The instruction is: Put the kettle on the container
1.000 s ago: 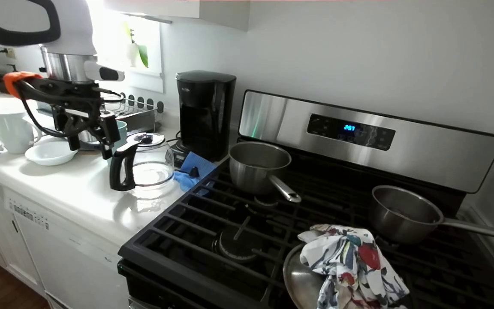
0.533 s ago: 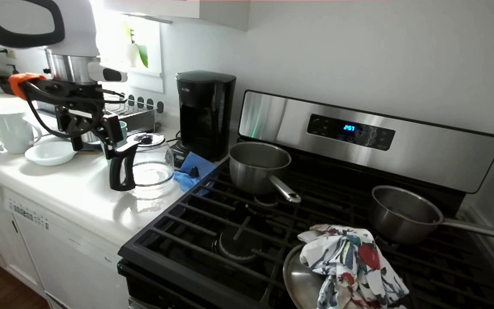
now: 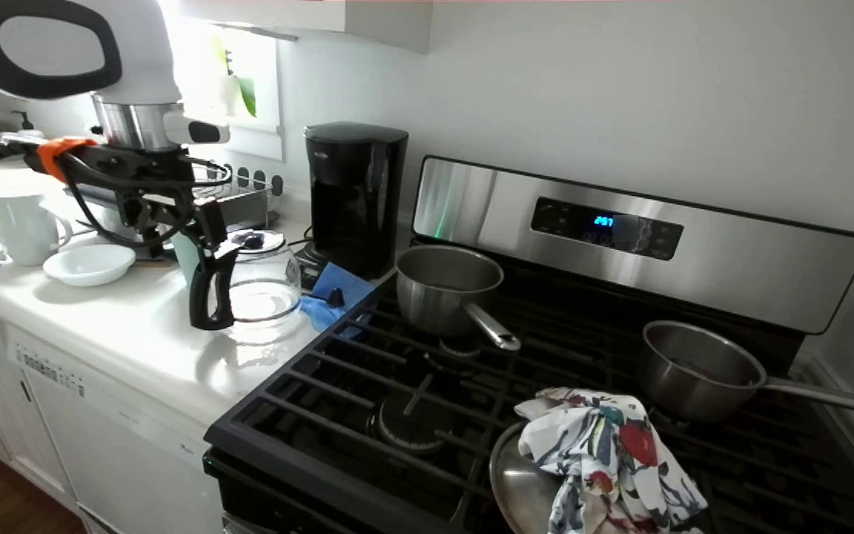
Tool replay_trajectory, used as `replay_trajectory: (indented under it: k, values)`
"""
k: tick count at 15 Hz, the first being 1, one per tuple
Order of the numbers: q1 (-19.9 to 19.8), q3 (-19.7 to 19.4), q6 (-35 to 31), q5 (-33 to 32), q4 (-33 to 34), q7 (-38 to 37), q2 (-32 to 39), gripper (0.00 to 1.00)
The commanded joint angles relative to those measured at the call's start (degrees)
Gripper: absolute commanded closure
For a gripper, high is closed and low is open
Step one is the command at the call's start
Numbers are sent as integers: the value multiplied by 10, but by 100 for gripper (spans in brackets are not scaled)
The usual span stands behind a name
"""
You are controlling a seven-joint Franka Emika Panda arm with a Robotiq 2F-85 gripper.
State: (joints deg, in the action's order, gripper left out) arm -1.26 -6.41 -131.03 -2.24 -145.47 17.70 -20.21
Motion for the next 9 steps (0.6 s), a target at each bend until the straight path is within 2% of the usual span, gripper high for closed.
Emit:
replay_trajectory:
  k: [1, 9]
  values:
    - [8, -6, -38, 29, -1, 8, 24, 0]
    - [11, -7, -83, 53, 3, 30, 59, 0]
